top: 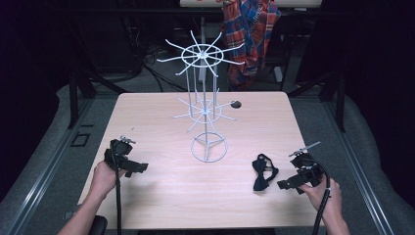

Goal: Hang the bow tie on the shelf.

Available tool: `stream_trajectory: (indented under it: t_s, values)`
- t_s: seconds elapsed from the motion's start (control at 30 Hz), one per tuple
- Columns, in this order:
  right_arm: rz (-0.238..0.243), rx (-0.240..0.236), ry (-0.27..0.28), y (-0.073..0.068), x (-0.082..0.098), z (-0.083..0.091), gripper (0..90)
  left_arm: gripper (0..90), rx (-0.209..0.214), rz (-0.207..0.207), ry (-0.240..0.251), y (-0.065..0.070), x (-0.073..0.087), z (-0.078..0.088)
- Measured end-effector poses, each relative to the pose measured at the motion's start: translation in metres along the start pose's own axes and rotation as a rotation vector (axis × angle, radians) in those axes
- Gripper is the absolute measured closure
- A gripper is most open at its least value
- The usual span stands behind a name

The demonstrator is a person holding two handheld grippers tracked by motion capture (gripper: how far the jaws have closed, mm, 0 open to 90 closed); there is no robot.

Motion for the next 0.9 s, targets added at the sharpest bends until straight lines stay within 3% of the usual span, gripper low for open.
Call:
stream_trajectory:
  t_s: [0.1, 0.27, 0.33, 0.4, 0.47, 0.53, 0.57, 0.63, 0.73, 0.77, 0.8, 0.9]
  values:
    - [0.008, 0.033, -0.013, 0.002, 0.001, 0.001, 4.2, 0.0, -0.001, -0.006, 0.002, 0.002, 0.0, 0.001]
    - [-0.005, 0.025, 0.014, -0.001, 0.0, 0.003, 4.6, 0.0, 0.002, -0.009, 0.01, 0.002, 0.001, 0.002]
    - [0.006, 0.024, -0.005, 0.0, 0.0, 0.002, 4.4, 0.0, 0.004, -0.011, 0.002, 0.002, 0.002, 0.001]
    - [-0.026, 0.066, -0.022, 0.002, -0.003, 0.001, 3.2, 0.0, 0.001, -0.016, 0.003, 0.001, 0.003, 0.001]
    - [-0.026, 0.078, -0.026, 0.003, -0.003, 0.002, 3.4, 0.0, 0.004, -0.013, -0.001, 0.0, 0.004, 0.002]
    - [-0.047, 0.08, 0.006, 0.0, -0.009, -0.001, 5.0, 0.0, 0.006, -0.011, 0.0, 0.0, 0.005, 0.002]
    - [-0.034, 0.088, -0.014, 0.001, -0.009, 0.001, 5.2, 0.0, 0.006, -0.018, -0.001, 0.0, 0.005, 0.002]
    - [-0.046, 0.087, 0.006, -0.003, -0.013, -0.002, 6.0, 0.0, 0.008, -0.026, 0.005, 0.001, 0.005, 0.003]
    - [-0.014, 0.091, -0.011, -0.006, -0.015, -0.003, 7.3, 0.0, 0.019, -0.033, 0.008, 0.004, 0.004, 0.003]
    - [-0.033, 0.091, 0.008, -0.007, -0.017, -0.005, 7.7, 0.0, 0.021, -0.038, 0.006, 0.004, 0.004, 0.003]
    - [-0.021, 0.087, -0.014, -0.007, -0.016, -0.004, 7.7, 0.0, 0.022, -0.037, 0.004, 0.005, 0.004, 0.003]
    - [-0.024, 0.088, -0.011, -0.009, -0.018, -0.006, 9.6, 0.0, 0.022, -0.039, 0.006, 0.004, 0.004, 0.002]
Point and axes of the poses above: each handheld gripper's, and its own axes: z roughly backward along the jaws, x roughly out of its underside, y roughly to its right, the point moved 8 cm from there along -z, roughly forward along the jaws, and after that the axes turned 8 degrees about -y, right-handed, at the moved point
